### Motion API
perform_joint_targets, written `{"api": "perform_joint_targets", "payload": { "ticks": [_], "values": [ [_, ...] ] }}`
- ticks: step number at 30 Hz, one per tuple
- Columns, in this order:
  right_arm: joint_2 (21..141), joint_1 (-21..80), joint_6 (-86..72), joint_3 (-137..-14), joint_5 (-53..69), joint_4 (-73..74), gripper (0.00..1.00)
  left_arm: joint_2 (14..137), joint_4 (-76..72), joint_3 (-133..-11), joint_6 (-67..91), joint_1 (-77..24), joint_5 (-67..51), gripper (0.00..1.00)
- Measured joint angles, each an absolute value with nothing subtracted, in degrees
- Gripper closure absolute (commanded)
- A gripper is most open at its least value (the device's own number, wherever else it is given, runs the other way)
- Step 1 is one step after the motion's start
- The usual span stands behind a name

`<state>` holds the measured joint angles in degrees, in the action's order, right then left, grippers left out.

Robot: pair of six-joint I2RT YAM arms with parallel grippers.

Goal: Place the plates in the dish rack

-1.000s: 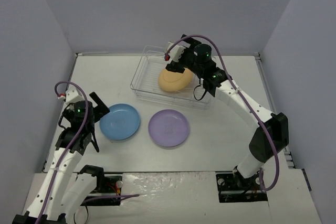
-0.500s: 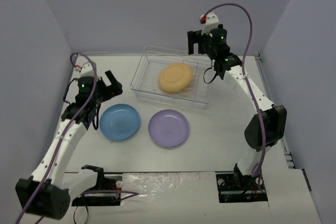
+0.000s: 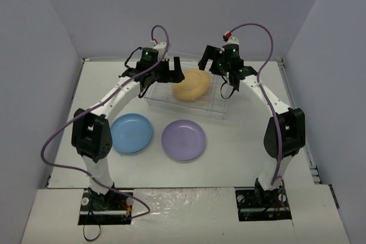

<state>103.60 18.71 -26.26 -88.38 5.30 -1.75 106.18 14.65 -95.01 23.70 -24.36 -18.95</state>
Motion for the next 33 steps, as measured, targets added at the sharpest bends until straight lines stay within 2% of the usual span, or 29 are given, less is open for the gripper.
{"api": "perform_joint_targets", "payload": {
  "ticks": [15,33],
  "values": [
    [111.06,16.43,-33.86,-87.53,11.34,-2.53,0.00,120.84,18.04,-101.25,24.28,-25.73,-15.92,0.03],
    [115.09,16.43,-37.39,-87.09,15.87,-4.38,0.00,123.05,12.48,-100.73,31.19,-20.38,-19.34,0.03]
  ]
}}
